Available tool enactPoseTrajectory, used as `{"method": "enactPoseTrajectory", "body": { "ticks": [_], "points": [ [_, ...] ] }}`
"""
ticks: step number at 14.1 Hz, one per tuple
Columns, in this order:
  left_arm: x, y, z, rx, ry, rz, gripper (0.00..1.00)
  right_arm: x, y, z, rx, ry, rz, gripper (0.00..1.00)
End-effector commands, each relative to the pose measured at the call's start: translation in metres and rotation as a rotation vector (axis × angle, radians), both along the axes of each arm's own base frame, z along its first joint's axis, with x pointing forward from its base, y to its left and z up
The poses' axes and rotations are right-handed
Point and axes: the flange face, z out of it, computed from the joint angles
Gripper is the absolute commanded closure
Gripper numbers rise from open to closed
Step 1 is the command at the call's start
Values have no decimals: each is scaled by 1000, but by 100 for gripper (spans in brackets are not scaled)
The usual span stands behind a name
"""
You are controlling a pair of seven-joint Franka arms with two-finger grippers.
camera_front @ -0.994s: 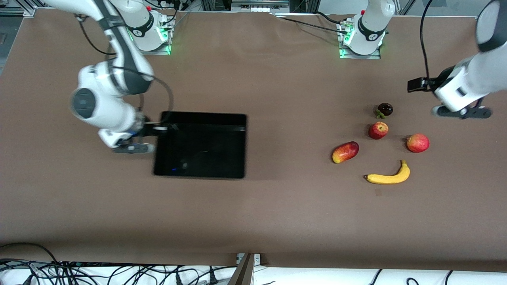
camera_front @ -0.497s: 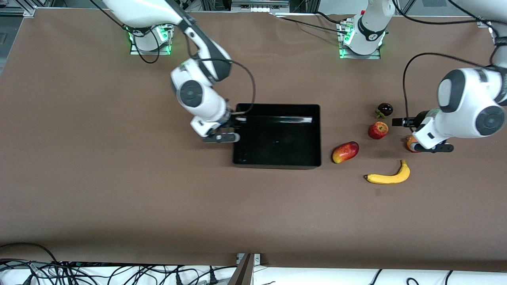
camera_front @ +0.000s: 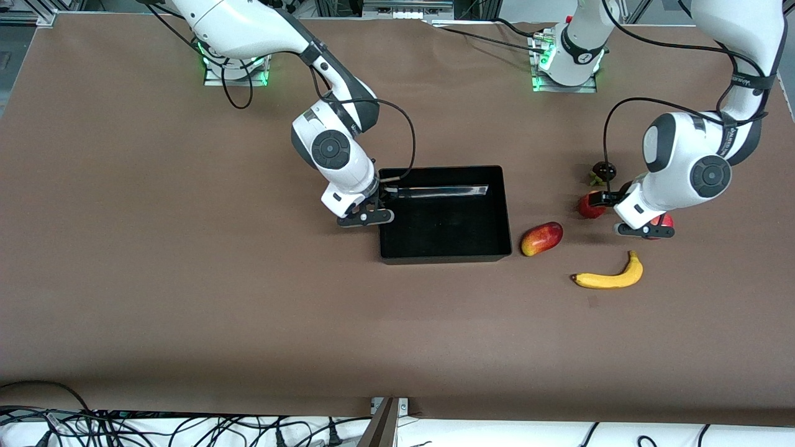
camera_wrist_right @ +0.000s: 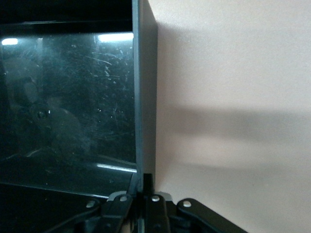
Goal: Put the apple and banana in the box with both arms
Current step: 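Grasp the small red apple with the left gripper while the right gripper withdraws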
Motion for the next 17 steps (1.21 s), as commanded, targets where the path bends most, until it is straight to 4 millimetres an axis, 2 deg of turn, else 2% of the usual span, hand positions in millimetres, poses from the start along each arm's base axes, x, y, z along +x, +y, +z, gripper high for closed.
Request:
{"method": "enactPoseTrajectory", "body": {
  "ticks": [1,2,3,4,5,6,7,8,9,10,11,12,14,16,17],
  "points": [
    [-8,3,-35,-10,-7,-9,0,4,1,6,3,-9,-15,100],
    [-13,0,-42,-12,-1,-15,0,4,1,7,2,-5,-42,11],
    [-14,-1,-46,-12,5,-16,0,7,2,16,11,-13,-52,0],
    [-13,-2,-46,-10,3,-25,15,13,-3,32,17,-30,-60,0],
    [-13,-2,-45,-5,8,-31,40,26,-22,49,10,-38,-75,0],
    [-12,-2,-44,-4,7,-28,53,41,-47,71,-5,-47,-100,0],
    [-11,0,-42,-4,7,-29,80,56,-75,99,-11,-60,-108,0],
    [-9,-1,-34,-3,5,-26,84,71,-111,133,-14,-87,-85,0],
    [1,-5,-14,-2,7,-36,90,78,-146,163,-25,-92,-46,0],
    [11,-13,10,-4,36,-51,91,82,-183,194,-46,-92,-17,0],
    [23,-29,43,-11,59,-70,92,83,-227,225,-66,-93,-2,0],
    [35,-51,70,-23,69,-93,92,80,-268,250,-90,-79,22,0],
    [55,-97,115,-37,60,-113,94,65,-328,289,-121,-45,48,0],
    [56,-169,126,-61,35,-91,94,47,-353,308,-135,15,47,0],
    [55,-208,124,-62,21,-70,94,40,-360,316,-137,28,51,0]
  ]
}}
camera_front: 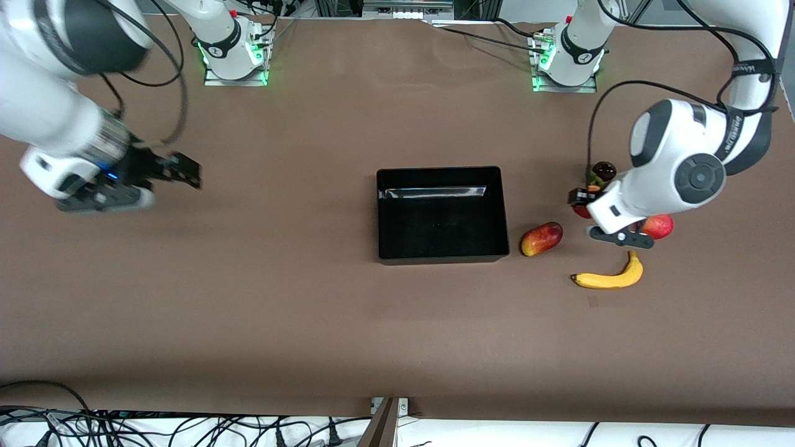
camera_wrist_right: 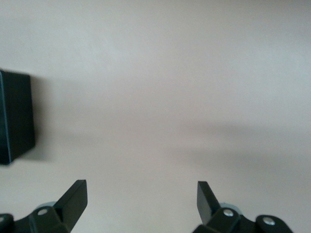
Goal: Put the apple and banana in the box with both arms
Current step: 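Carry the apple over the box and release it with the left gripper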
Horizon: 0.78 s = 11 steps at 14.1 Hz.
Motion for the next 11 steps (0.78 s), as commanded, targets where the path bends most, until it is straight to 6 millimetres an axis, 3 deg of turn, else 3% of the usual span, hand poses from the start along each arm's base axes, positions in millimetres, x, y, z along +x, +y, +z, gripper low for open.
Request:
{"method": "enactPoseTrajectory", "body": {
  "ticks": [1,2,3,5,8,9,10,11],
  "points": [
    [-1,-96,-19,-26,5,58,94,-20,-13,8,-6,45,10,0],
    [-11,-136,-30,-21,-19,45,94,-22,-18,12,-10,42,5,0],
    [-19,-160,-46,-28,-26,44,94,-22,-21,13,-15,41,5,0],
    [-29,-185,-81,-32,-8,55,92,-21,-22,14,-16,39,16,0],
    [-50,-191,-140,-30,26,43,94,-16,-23,17,-26,22,17,0],
    [-54,-192,-148,-32,25,40,92,-13,-25,16,-47,20,17,0],
    [-59,-195,-158,-29,40,38,86,-12,-21,17,-48,23,16,0],
    [-61,-196,-163,-22,49,54,63,-11,-18,25,-52,4,19,0]
  ]
}}
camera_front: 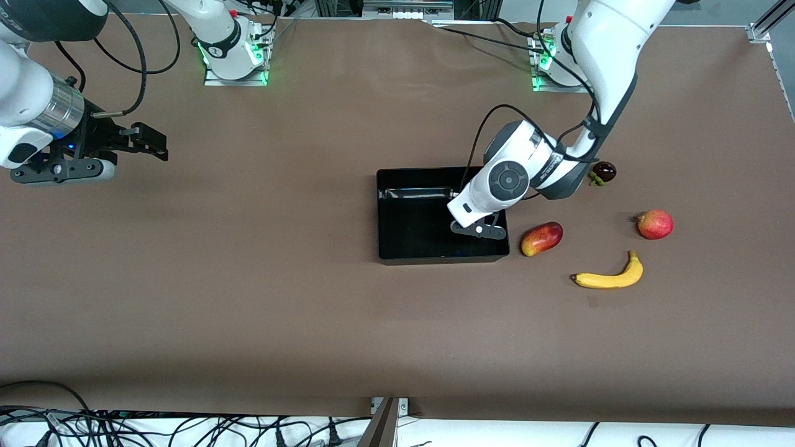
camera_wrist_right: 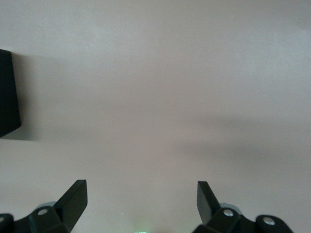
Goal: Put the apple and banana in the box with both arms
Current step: 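Carry the apple over the box and release it with the left gripper, then move the left gripper to the yellow banana and grasp it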
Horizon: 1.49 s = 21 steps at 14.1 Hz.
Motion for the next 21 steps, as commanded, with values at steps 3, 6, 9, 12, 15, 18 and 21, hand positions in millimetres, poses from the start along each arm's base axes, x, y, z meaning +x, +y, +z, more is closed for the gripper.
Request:
{"method": "enactPoseTrajectory", "body": {
  "ticks": [3,6,9,12,15,18,21],
  "points": [
    [-4,-4,-2,19,6,42,0,10,5,6,-19,-24,16,0],
    [9,1,36,22,-12,43,0,14,0,3,-44,-23,12,0],
    [51,37,135,66,18,85,0,14,3,4,-51,-26,16,0],
    [88,126,164,143,55,58,0,15,-1,4,-47,-27,8,0],
    [113,198,130,174,60,-198,0,15,-1,4,-45,-27,8,0],
    [137,240,101,90,-2,-517,0,15,-1,4,-44,-28,6,0],
    [159,284,66,61,-69,-756,0,15,-1,4,-42,-26,6,0]
  ]
}}
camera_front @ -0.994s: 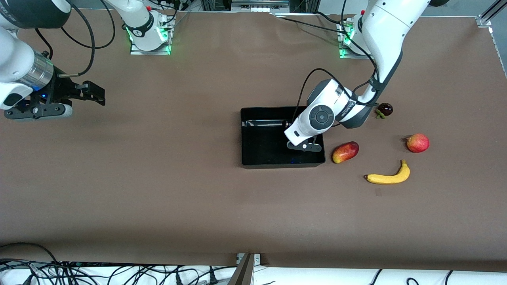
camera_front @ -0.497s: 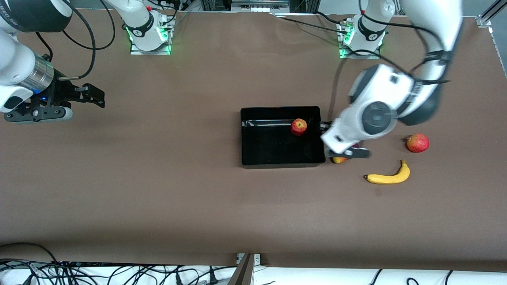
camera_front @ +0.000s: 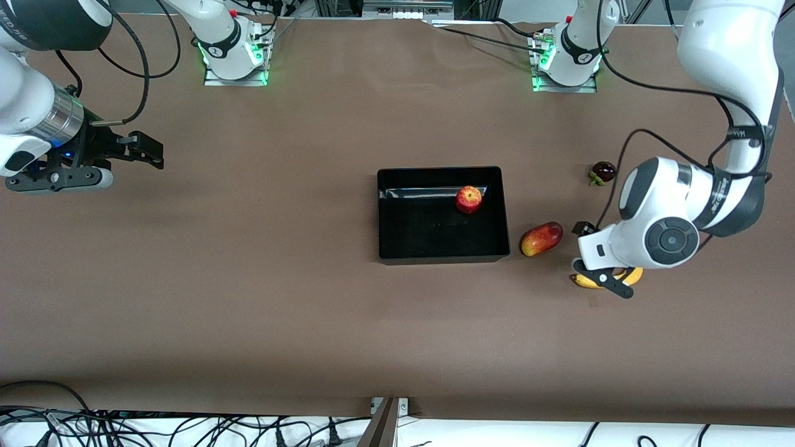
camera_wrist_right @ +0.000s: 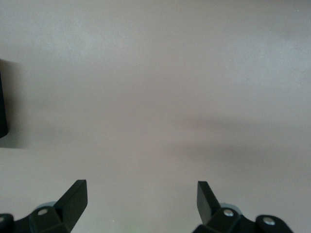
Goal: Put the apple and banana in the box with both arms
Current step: 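Move the left gripper to the yellow banana and grasp it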
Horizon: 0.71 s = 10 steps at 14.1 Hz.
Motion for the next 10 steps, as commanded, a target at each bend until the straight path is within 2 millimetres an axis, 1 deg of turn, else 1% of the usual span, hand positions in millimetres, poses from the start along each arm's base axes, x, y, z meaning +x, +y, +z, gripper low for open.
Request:
{"method": "enactPoseTrajectory", "body": {
  "ticks": [1,2,3,5,6,7,8,9,10],
  "points": [
    [17,27,-26,-20,-31,-238,0,3,-1,5,-8,-9,-2,0],
    [21,41,-38,-24,-42,-294,0,3,-1,4,-8,-8,-2,0],
    [25,51,-47,-35,-51,-363,0,3,-1,4,-8,-8,-2,0],
    [27,63,-65,-72,-50,-490,0,3,-1,5,-8,-9,-2,0],
    [25,62,-73,-85,-49,-536,0,3,-1,5,-8,-9,-2,0],
    [21,60,-80,-91,-45,-549,0,3,-1,5,-8,-9,-2,0],
    [22,60,-86,-96,-54,-551,0,3,-1,5,-8,-9,-2,0],
    [22,65,-89,-93,-54,-547,15,3,-1,4,-8,-8,-2,0],
    [20,67,-92,-92,-43,-541,56,3,-1,5,-8,-9,-2,0]
  ]
}}
